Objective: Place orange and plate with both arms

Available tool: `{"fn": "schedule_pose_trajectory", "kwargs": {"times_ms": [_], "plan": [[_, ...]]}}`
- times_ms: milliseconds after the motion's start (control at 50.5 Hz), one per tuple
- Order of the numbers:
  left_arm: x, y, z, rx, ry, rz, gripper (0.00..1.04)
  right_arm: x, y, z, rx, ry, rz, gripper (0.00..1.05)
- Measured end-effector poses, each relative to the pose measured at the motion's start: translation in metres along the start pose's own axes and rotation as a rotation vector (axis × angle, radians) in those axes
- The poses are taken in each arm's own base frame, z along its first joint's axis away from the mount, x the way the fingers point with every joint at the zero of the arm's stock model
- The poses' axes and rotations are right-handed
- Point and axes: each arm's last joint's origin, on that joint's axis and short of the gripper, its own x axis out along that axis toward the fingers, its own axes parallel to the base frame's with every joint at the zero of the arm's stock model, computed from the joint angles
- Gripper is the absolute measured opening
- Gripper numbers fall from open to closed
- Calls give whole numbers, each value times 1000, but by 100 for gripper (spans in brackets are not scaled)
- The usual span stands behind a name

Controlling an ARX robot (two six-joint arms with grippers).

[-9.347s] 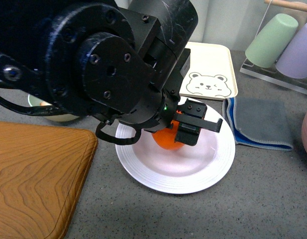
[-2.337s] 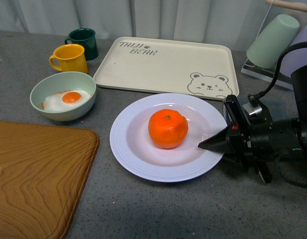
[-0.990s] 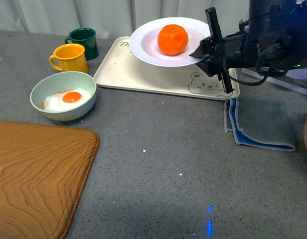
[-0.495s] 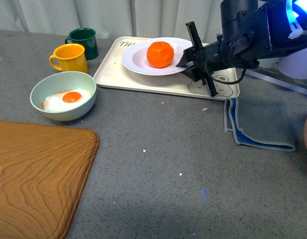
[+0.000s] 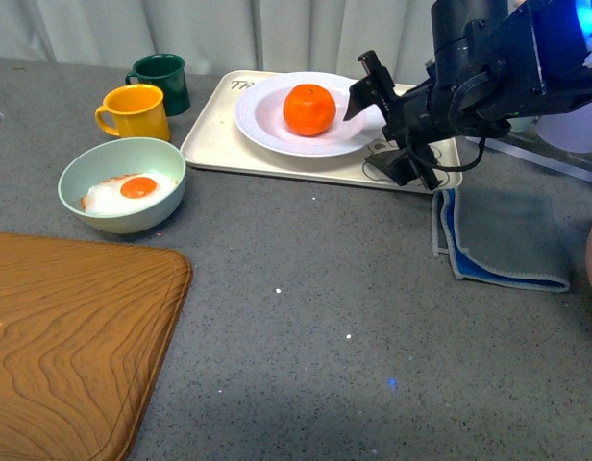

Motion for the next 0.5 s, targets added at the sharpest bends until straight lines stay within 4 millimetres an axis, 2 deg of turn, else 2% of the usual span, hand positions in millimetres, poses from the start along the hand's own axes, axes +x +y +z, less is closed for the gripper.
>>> {"fn": "schedule_pose_trajectory", "kwargs": {"times_ms": [119, 178, 218, 238, 277, 297, 317, 396, 495], "plan": [[0, 0, 0, 0, 0, 0, 98, -14, 8, -1, -105, -51, -11, 85], [0, 0, 0, 0, 0, 0, 98, -23, 17, -2, -209, -112, -40, 96], [0, 0, 0, 0, 0, 0, 98, -25, 20, -3, -274, -167, -57, 96], [0, 0, 0, 0, 0, 0, 98, -28, 20, -3, -393, -295, -48, 91], [0, 0, 0, 0, 0, -1, 98, -34, 18, -5, -521, -478, -28, 84], [0, 0, 0, 0, 0, -1, 98, -43, 13, -8, -615, -608, -50, 79], [0, 0, 0, 0, 0, -1, 98, -50, 9, -12, -674, -665, -55, 75], [0, 0, 0, 0, 0, 1, 98, -97, -8, -23, -895, -834, -60, 57], [0, 0, 0, 0, 0, 0, 98, -158, -14, -29, -986, -938, -65, 36]]}}
